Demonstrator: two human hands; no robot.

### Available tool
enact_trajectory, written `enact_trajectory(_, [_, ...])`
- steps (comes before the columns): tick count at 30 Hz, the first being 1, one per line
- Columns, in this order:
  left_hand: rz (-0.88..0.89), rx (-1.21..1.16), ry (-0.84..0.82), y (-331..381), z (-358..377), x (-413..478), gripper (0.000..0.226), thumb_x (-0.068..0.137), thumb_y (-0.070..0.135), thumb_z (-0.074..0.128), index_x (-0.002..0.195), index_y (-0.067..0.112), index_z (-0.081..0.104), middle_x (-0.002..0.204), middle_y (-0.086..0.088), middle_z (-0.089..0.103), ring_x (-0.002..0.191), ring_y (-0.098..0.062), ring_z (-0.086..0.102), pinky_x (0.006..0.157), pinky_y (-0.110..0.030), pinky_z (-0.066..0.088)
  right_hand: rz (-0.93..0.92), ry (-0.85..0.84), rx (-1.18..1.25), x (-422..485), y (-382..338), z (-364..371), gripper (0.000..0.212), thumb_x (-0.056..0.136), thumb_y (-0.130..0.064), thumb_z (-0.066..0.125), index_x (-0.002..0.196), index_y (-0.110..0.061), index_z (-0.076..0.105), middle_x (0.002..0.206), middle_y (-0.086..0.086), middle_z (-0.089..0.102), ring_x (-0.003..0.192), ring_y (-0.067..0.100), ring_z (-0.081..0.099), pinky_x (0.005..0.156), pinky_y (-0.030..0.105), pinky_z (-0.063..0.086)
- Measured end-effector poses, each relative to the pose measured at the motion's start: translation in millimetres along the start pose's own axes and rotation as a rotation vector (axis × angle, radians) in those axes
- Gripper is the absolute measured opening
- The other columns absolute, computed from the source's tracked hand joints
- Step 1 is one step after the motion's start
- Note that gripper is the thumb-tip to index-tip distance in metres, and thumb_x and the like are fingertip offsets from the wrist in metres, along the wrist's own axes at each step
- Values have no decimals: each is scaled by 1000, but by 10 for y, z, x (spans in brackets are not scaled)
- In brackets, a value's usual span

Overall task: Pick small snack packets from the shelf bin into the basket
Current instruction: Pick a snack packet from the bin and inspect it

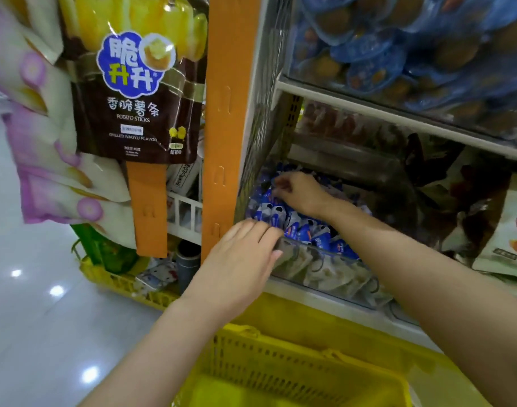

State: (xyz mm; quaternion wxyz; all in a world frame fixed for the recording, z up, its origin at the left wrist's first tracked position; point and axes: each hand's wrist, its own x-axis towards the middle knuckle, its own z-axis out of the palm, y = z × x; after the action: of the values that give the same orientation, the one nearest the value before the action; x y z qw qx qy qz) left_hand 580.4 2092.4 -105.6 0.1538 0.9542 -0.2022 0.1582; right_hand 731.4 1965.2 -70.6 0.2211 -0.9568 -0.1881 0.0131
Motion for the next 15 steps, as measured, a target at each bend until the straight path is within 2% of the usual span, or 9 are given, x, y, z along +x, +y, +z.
enact_trajectory(3, [21,19,-12,-19,7,-18,39,101,34,22,136,22,33,131,5,42,127,-14,32,113,-24,11,74,21,15,169,-16,132,32,93,-19,54,122,-5,58,120,16,61,113,27,55,97,35,44])
enact_trajectory(5, [24,28,-4,-24,22,-22,40,101,34,22,138,21,31,132,5,40,129,-14,31,115,-24,9,113,56,-7,246,-3,175,27,92,-20,55,112,-4,65,112,18,64,106,30,58,94,41,47])
enact_trajectory(8, [30,42,6,-23,44,-19,40,101,34,23,138,20,30,133,4,39,129,-15,31,116,-26,9,128,122,11,263,21,188,20,91,-13,53,93,-4,71,97,15,69,94,28,64,87,41,52])
enact_trajectory(10, [35,43,15,-29,56,-20,40,101,33,24,138,20,31,133,4,40,128,-16,31,116,-27,11,110,179,89,210,34,172,19,91,-10,52,88,-7,71,91,10,70,87,23,64,85,40,53])
enact_trajectory(13, [30,24,44,-23,51,-13,39,100,33,25,136,20,33,133,3,41,129,-16,32,116,-27,11,27,368,172,17,14,64,16,90,-9,53,85,-17,66,73,-6,61,71,11,58,79,37,54])
enact_trajectory(15, [23,-7,75,1,52,-29,41,100,34,26,137,19,34,135,3,40,131,-15,29,115,-24,8,-66,485,244,-194,-19,-63,12,90,-13,56,85,-22,61,71,-13,56,70,8,57,73,35,56])
